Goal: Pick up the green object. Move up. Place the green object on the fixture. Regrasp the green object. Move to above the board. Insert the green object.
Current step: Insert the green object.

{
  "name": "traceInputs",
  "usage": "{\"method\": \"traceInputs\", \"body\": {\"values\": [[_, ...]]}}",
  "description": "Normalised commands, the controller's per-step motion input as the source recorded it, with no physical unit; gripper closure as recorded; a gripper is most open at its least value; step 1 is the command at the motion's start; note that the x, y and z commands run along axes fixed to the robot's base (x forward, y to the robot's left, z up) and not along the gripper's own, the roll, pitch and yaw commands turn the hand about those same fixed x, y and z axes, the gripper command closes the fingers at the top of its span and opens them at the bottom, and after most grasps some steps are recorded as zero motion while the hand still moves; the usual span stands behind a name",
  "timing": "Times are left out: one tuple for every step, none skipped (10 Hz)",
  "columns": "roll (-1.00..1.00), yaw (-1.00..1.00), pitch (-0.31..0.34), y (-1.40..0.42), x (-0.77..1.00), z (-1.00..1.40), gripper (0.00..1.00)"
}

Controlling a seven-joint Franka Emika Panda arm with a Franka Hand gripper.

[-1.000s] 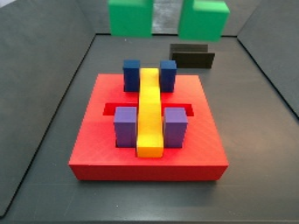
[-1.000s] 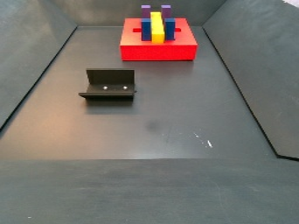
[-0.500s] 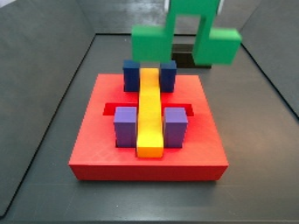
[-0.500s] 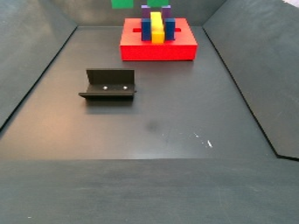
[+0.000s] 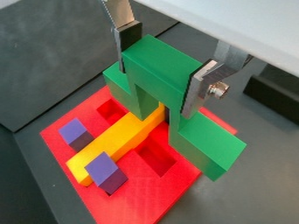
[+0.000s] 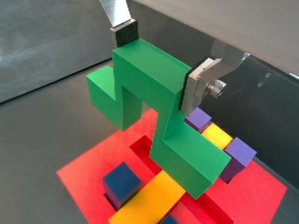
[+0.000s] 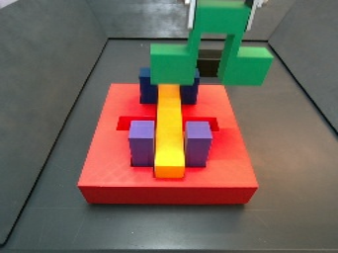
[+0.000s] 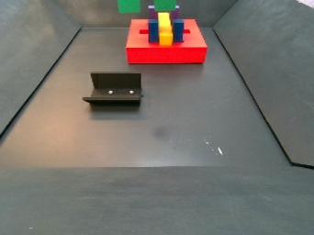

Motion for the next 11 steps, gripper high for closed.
{"method": "traceInputs", "body": {"values": [[0.00,0.00,-0.031,-0.08,-0.19,-0.43,1.00],[0.03,0.00,-0.024,-0.02,-0.35,-0.44,1.00],[0.00,-0.01,-0.043,0.00,-0.34,-0.08,1.00],[-0.01,-0.01,-0.067,0.00,-0.21,0.00,1.00],[0.00,0.00,-0.064,-0.03,-0.12,0.00,1.00],[0.00,0.00,-0.061,-0.04,-0.16,-0.08,1.00],[0.01,0.00,-0.063,-0.07,-0.22,-0.20,1.00],[0.00,0.00,-0.074,-0.08,-0.21,-0.18,1.00],[0.00,0.00,-0.076,-0.07,-0.23,-0.14,1.00],[0.00,0.00,-0.071,-0.05,-0.17,-0.06,1.00],[0.00,0.00,-0.064,-0.06,-0.08,-0.04,1.00]]}}
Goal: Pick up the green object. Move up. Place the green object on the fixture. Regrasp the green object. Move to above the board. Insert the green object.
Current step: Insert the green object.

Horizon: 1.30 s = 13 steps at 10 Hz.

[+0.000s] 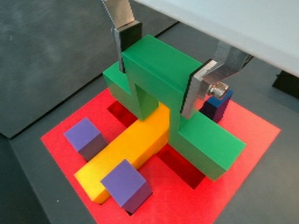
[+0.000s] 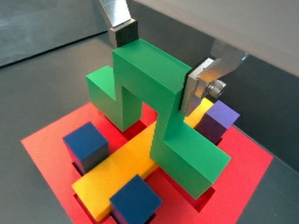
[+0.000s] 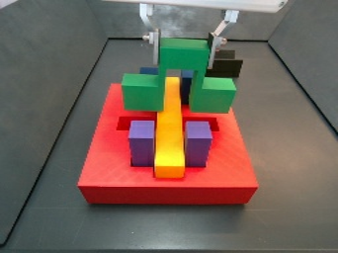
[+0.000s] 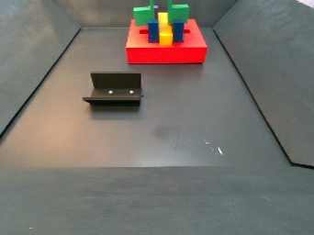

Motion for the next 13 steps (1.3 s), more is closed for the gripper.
{"method": "traceInputs", "body": {"values": [[0.00,0.00,-0.040,-0.06,-0.02,-0.10,1.00],[0.00,0.00,-0.041,-0.05,-0.03,-0.10,1.00],[0.00,0.00,-0.044,-0.05,-0.05,-0.13,1.00],[0.00,0.00,-0.036,-0.06,-0.07,-0.19,1.00],[0.00,0.00,-0.036,-0.07,-0.08,-0.22,1.00],[0.00,0.00,-0.051,-0.10,-0.06,-0.30,1.00],[0.00,0.02,-0.073,-0.09,0.00,-0.35,1.00],[0.00,0.02,-0.090,-0.06,0.00,-0.38,1.00],[0.00,0.02,-0.076,-0.03,0.00,-0.34,1.00],[0.00,0.01,-0.063,-0.01,0.00,-0.28,1.00],[0.00,0.00,-0.036,0.00,0.00,-0.17,1.00],[0.02,0.00,0.000,-0.03,0.00,-0.06,1.00],[0.02,0.14,-0.034,-0.18,-0.13,-0.06,1.00]]}}
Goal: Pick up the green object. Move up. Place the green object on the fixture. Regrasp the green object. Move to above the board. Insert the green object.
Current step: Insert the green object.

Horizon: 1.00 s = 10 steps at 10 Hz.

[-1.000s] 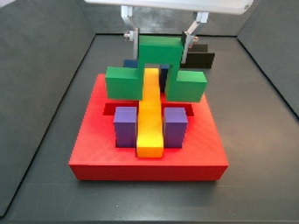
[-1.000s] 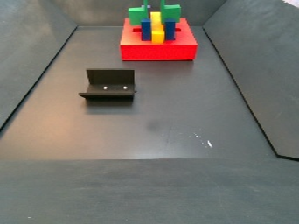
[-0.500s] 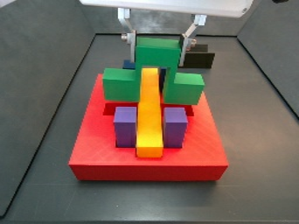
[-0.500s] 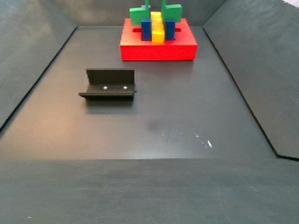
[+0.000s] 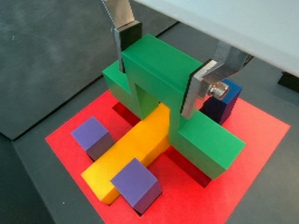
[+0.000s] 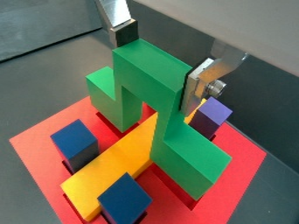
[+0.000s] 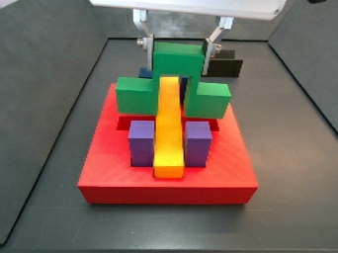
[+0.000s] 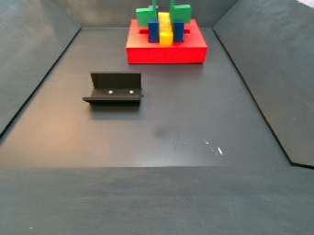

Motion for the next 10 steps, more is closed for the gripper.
{"method": "traceInputs", "body": {"values": [[0.00,0.07,-0.031,0.00,-0.09,0.00,1.00],[-0.01,0.11,-0.050,0.00,-0.02,0.00,1.00],[-0.02,0.13,-0.060,0.00,0.00,0.00,1.00],[0.00,0.14,-0.029,0.00,0.00,0.00,1.00],[0.00,0.10,0.000,0.00,0.09,0.00,1.00],[0.00,0.00,0.000,0.00,0.26,-0.04,1.00],[0.00,0.00,-0.106,0.00,0.27,-0.27,1.00],[0.00,0.00,-0.114,0.00,0.25,-0.28,1.00],[0.00,0.00,-0.126,0.00,0.21,-0.25,1.00],[0.00,0.00,-0.123,0.00,0.15,-0.25,1.00]]}}
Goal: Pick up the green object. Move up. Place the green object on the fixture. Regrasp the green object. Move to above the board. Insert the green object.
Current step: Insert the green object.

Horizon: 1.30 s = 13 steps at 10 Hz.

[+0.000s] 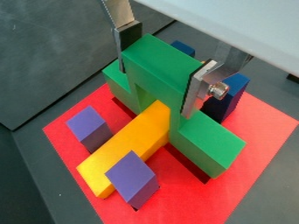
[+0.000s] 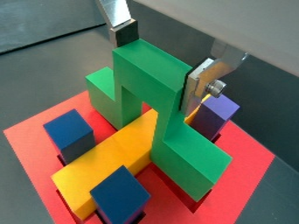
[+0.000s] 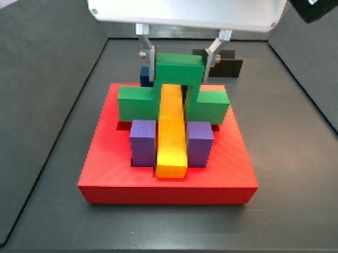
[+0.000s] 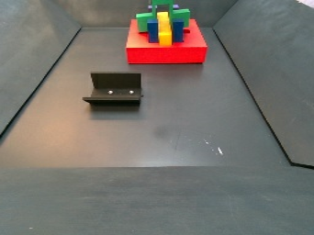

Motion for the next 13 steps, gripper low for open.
{"method": "traceInputs", "body": {"values": [[0.00,0.00,-0.076,0.00,0.00,-0.20,1.00],[0.00,0.00,-0.067,0.00,0.00,-0.16,1.00],[0.00,0.00,-0.106,0.00,0.00,-0.14,1.00],[-0.11,-0.01,-0.167,0.00,0.00,0.00,1.00],[-0.10,-0.14,-0.201,0.00,0.00,0.00,1.00],[-0.14,-0.14,-0.203,0.00,0.00,0.00,1.00],[-0.15,-0.11,-0.203,0.00,-0.01,0.00,1.00],[-0.12,-0.10,-0.196,0.00,-0.01,0.00,1.00],[-0.11,-0.10,-0.189,0.00,-0.06,0.00,1.00],[-0.10,-0.07,-0.177,0.00,-0.10,0.00,1.00],[-0.04,-0.04,-0.140,0.00,0.00,0.00,1.00],[0.00,-0.07,-0.119,0.00,0.00,-0.06,1.00],[0.00,-0.09,-0.084,0.00,0.00,-0.09,1.00]]}}
